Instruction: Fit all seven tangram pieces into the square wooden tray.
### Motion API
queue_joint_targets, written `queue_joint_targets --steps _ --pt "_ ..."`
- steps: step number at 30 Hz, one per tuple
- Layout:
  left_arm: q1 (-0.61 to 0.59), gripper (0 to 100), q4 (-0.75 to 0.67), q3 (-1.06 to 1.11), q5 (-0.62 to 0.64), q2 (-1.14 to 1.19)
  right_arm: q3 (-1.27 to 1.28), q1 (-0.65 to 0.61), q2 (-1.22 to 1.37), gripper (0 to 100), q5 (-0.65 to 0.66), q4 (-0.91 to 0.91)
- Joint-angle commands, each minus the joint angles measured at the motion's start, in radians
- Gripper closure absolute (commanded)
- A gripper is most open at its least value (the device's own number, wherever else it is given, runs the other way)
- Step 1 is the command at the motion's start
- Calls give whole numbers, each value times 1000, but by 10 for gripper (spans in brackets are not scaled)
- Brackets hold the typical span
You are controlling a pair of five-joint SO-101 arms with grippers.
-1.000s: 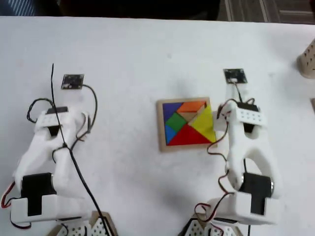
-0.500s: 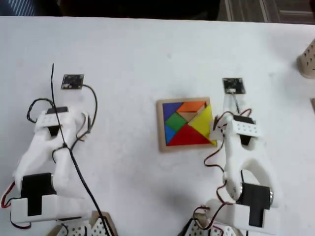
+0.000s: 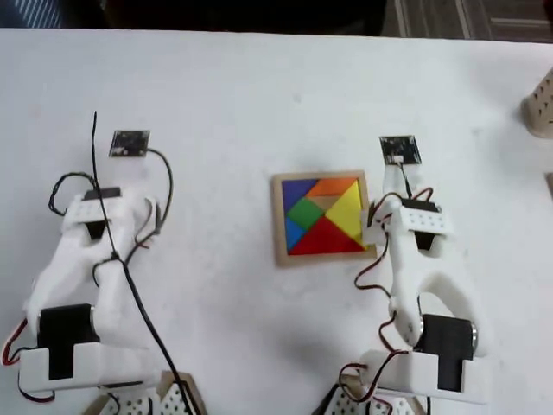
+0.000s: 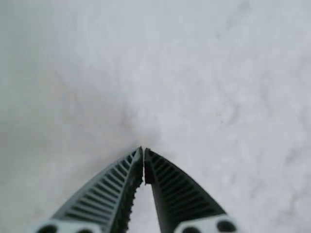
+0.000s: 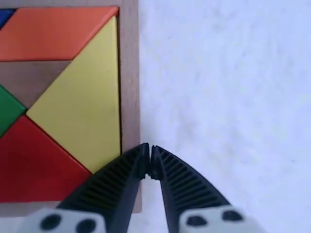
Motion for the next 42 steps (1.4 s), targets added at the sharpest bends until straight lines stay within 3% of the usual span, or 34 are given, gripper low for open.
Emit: queue_joint_targets --steps 1,6,14,19,29,42 --pt "22 977 -14 -5 -8 -44 -64 7 -70 981 3 -7" --pt "22 977 -12 -2 -8 -47 -255 -27 21 981 3 13" --pt "27 977 -23 107 -11 -182 -669 -35 446 981 -38 162" --pt "28 977 -127 219 -9 -291 -784 -53 545 981 -46 245" --pt "28 977 -135 233 -5 -317 -744 -148 550 981 -40 440" --pt "27 977 -141 235 -8 -317 -229 -309 157 981 -44 320"
